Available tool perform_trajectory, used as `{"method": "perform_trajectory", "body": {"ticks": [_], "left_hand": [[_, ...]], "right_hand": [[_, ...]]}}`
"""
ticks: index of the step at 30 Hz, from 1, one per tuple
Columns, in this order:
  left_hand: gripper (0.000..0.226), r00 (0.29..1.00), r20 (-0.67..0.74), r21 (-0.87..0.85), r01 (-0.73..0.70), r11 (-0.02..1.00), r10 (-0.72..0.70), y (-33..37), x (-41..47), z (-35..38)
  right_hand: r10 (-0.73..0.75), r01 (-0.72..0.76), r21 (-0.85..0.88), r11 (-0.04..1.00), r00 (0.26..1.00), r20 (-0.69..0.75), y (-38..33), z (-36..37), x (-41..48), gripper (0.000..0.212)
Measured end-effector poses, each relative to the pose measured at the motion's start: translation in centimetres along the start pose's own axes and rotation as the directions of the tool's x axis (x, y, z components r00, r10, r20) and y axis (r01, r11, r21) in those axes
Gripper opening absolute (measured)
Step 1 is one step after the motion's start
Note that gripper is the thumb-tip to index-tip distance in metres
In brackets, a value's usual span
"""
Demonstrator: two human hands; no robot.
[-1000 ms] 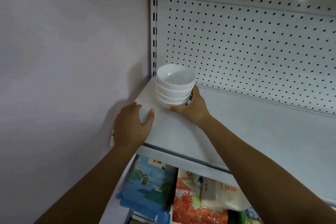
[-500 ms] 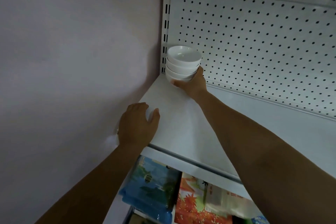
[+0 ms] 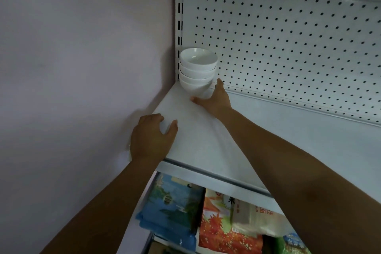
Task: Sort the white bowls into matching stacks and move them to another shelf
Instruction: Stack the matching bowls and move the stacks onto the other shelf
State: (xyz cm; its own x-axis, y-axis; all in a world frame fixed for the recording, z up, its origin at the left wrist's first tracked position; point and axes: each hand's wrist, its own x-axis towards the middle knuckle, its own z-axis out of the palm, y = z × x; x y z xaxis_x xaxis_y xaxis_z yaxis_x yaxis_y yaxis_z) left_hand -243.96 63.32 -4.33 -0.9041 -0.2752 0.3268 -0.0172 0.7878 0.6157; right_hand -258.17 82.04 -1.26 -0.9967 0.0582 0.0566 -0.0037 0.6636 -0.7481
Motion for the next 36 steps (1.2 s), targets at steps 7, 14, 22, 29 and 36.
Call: {"method": "perform_trajectory", "body": {"ticks": [7, 14, 22, 29, 36], "left_hand": [[0.058, 0.999, 0.042, 0.022, -0.006, 1.0, 0.005, 0.4, -0.2, -0.6], [0.062, 0.985, 0.059, 0.016, -0.161, 0.987, 0.16, 0.9, -1.7, -1.2], [0.054, 0.949, 0.025, -0.177, -0.306, 0.935, 0.315, 3.4, -16.2, -2.1], [0.046, 0.988, 0.151, -0.271, 0.035, 0.962, 0.006, 5.1, -37.2, -1.0], [0.041, 0.952, 0.295, -0.176, 0.138, 0.975, -0.081, 6.0, -51.5, -3.0]], "right_hand": [[-0.1, 0.113, -0.39, 0.914, 0.994, 0.053, 2.2, -3.9, -8.3, 0.097], [-0.014, 0.009, -0.135, 0.991, 0.999, -0.035, 4.7, -7.6, -19.2, 0.082], [-0.07, 0.059, -0.132, 0.989, 0.994, -0.081, 10.3, -12.1, -33.4, 0.058], [-0.011, 0.021, -0.155, 0.988, 0.998, 0.065, 17.2, -15.0, -47.2, 0.053], [0.066, -0.036, -0.135, 0.99, 0.972, 0.225, 22.4, -15.0, -59.0, 0.054]]}}
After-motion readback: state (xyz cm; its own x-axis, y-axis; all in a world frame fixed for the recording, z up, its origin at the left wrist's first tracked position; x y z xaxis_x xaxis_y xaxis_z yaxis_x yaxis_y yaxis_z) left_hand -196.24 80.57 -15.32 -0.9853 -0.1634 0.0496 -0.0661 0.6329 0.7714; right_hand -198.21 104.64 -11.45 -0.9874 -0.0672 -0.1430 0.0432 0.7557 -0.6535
